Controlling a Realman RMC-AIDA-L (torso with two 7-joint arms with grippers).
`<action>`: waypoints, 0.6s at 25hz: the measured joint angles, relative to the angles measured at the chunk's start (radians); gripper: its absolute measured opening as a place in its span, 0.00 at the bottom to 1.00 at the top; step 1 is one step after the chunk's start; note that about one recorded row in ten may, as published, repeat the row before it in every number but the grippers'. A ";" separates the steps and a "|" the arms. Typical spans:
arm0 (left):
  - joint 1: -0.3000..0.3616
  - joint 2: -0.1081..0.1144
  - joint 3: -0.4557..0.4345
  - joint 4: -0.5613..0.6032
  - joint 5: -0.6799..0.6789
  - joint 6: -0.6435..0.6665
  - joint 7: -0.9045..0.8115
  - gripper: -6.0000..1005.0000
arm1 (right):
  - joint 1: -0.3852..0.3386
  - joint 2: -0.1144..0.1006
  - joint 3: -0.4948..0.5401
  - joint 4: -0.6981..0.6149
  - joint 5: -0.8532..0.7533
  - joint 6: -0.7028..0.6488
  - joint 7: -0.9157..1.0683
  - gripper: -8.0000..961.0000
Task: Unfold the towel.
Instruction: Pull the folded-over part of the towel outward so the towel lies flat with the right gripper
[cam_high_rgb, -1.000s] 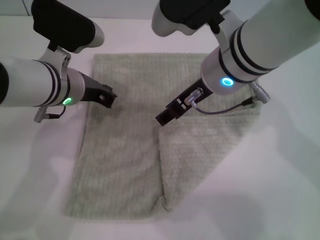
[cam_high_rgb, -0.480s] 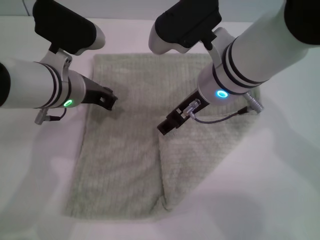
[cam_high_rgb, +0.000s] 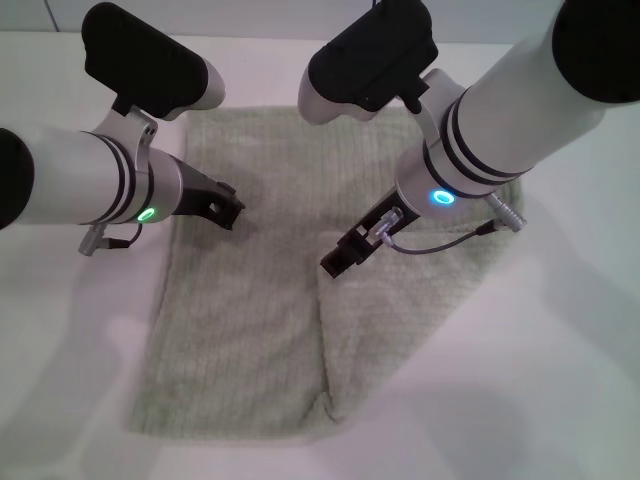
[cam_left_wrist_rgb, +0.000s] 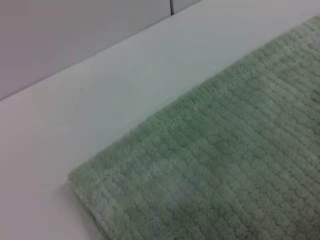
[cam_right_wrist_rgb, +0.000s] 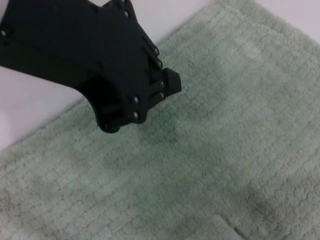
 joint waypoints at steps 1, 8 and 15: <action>0.000 0.000 0.000 0.000 0.000 0.000 -0.002 0.00 | 0.000 0.000 0.000 0.002 0.000 -0.001 -0.003 0.87; 0.000 0.000 0.004 -0.005 0.000 0.000 -0.010 0.00 | 0.000 0.000 0.002 0.016 0.000 -0.019 -0.024 0.87; 0.000 0.000 0.011 -0.005 0.000 0.000 -0.011 0.00 | 0.000 0.000 0.002 0.015 0.017 -0.035 -0.029 0.86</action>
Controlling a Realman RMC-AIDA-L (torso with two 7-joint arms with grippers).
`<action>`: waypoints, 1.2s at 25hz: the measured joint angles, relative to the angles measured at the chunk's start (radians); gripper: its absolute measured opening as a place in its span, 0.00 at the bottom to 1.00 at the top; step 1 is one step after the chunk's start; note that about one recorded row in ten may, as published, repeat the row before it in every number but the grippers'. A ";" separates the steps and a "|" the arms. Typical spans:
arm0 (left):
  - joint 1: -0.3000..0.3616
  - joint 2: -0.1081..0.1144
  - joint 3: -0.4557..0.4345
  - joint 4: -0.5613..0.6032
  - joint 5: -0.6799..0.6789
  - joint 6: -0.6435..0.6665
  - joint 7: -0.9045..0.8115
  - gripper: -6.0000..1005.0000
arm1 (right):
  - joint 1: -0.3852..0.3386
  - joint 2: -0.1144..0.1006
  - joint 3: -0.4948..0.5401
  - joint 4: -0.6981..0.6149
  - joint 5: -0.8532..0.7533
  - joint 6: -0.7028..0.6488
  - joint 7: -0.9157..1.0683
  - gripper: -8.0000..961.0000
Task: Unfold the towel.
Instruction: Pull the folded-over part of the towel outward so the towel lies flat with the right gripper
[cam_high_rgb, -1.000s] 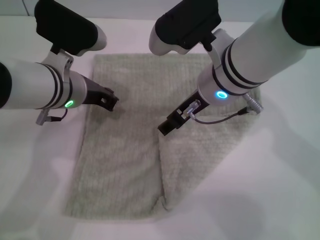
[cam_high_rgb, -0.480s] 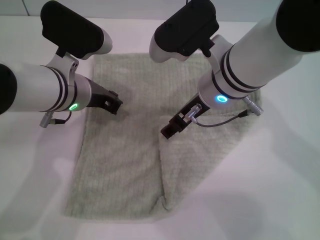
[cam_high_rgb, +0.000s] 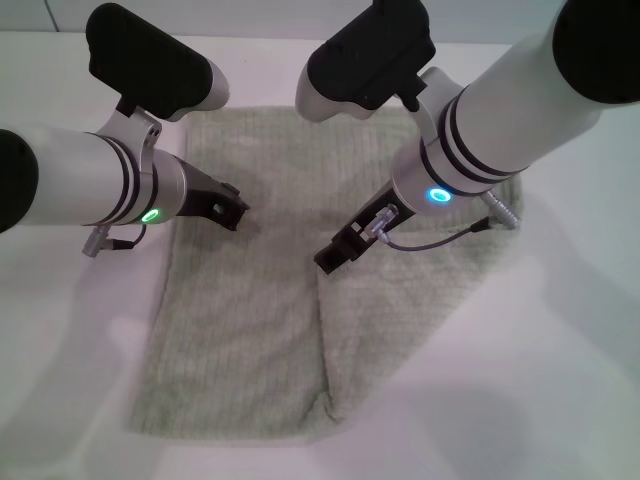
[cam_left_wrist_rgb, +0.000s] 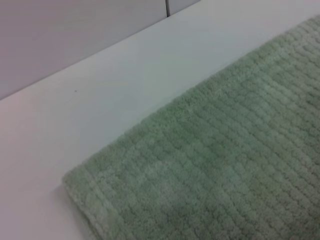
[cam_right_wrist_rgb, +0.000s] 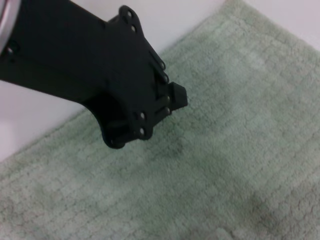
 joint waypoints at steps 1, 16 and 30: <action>0.000 0.000 0.000 0.000 0.000 0.000 0.000 0.00 | 0.000 0.000 -0.001 -0.001 0.001 -0.002 -0.001 0.86; -0.001 0.000 0.000 -0.004 0.000 0.000 0.000 0.00 | 0.022 0.003 -0.016 0.051 0.031 -0.041 -0.010 0.84; -0.001 0.000 0.009 -0.006 0.000 -0.002 0.000 0.00 | 0.038 0.003 -0.038 0.110 0.064 -0.079 -0.037 0.77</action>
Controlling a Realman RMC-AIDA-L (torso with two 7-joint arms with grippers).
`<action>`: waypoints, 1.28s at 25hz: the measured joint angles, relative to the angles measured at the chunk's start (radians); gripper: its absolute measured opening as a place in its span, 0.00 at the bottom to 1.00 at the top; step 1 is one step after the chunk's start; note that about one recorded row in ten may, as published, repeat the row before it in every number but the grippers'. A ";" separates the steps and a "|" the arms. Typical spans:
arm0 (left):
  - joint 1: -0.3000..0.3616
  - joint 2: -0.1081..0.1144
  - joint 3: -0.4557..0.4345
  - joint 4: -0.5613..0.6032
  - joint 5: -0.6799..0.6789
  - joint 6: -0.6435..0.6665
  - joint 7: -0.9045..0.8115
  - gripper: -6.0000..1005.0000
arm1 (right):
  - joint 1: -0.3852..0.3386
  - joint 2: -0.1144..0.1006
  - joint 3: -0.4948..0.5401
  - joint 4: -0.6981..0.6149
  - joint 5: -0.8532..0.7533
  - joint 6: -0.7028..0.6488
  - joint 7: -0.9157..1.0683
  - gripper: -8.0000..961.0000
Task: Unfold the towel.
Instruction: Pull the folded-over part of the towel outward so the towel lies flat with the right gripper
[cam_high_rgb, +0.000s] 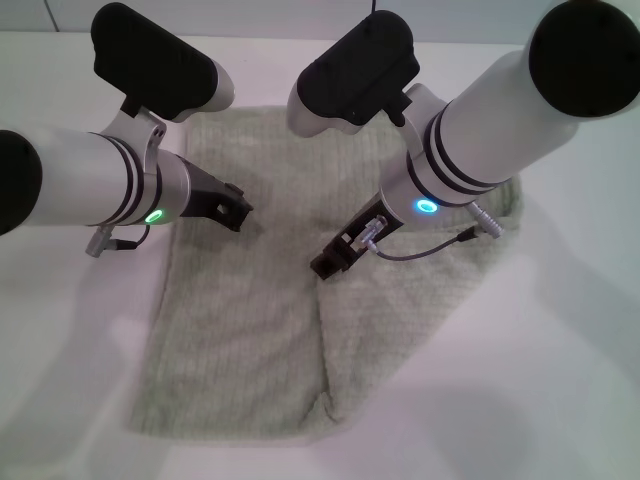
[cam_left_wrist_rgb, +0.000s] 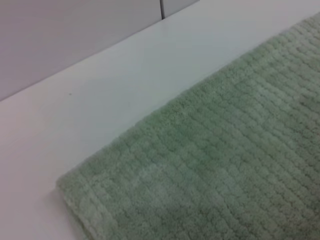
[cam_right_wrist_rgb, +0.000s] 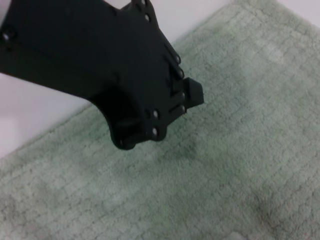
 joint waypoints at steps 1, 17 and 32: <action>0.000 0.000 0.000 0.000 0.000 0.000 0.000 0.00 | 0.000 0.000 0.000 0.000 0.000 0.001 -0.008 0.76; -0.006 0.002 0.002 0.008 0.008 -0.001 0.000 0.00 | 0.016 -0.003 -0.010 0.008 -0.010 0.024 -0.050 0.13; -0.009 0.002 -0.003 0.009 0.008 -0.007 0.001 0.00 | -0.064 -0.006 0.092 -0.283 -0.045 0.232 -0.018 0.01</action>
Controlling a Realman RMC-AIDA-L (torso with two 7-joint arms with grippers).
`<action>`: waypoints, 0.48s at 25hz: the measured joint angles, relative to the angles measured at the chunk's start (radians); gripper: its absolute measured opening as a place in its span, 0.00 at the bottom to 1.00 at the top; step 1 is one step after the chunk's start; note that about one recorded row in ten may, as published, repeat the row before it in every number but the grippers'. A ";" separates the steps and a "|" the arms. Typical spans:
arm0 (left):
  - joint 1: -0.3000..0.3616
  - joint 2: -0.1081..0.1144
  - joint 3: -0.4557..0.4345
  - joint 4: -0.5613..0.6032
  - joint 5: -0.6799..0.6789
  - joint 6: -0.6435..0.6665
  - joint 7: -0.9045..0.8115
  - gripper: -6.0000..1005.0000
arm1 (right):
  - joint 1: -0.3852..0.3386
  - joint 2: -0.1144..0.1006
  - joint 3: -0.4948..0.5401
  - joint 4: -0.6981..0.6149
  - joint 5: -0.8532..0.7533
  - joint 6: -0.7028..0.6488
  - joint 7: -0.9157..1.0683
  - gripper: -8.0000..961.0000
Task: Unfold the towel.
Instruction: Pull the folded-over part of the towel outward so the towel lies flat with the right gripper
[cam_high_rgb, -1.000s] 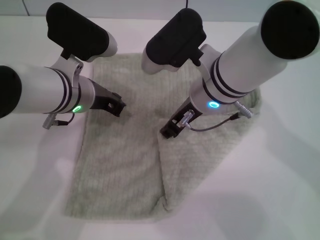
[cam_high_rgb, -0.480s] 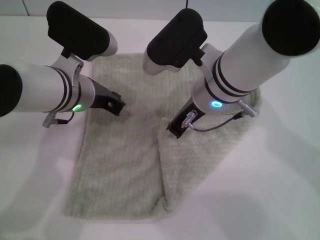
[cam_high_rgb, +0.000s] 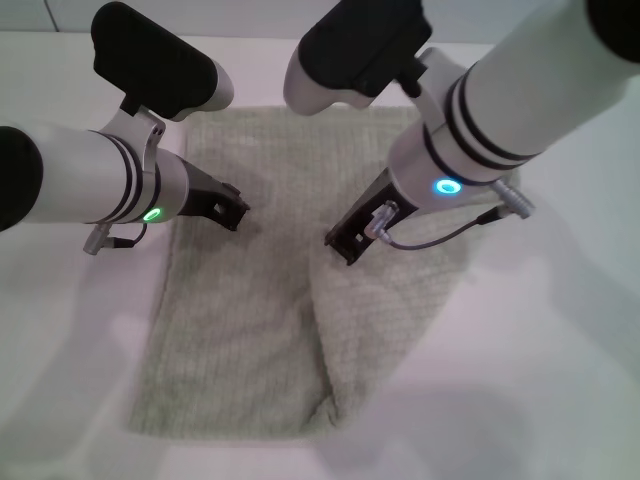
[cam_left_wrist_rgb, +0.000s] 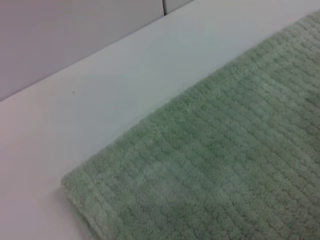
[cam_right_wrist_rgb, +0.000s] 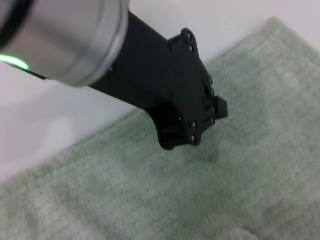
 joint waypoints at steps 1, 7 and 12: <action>-0.001 0.000 -0.001 0.000 0.000 0.000 0.000 0.00 | -0.012 0.000 0.001 -0.040 -0.015 0.020 0.018 0.01; -0.002 0.000 -0.003 0.001 -0.001 0.000 0.000 0.00 | -0.064 0.003 0.001 -0.178 -0.035 0.102 0.090 0.01; -0.003 0.000 -0.003 0.002 0.000 0.000 -0.001 0.00 | -0.094 0.005 -0.006 -0.243 -0.035 0.151 0.133 0.01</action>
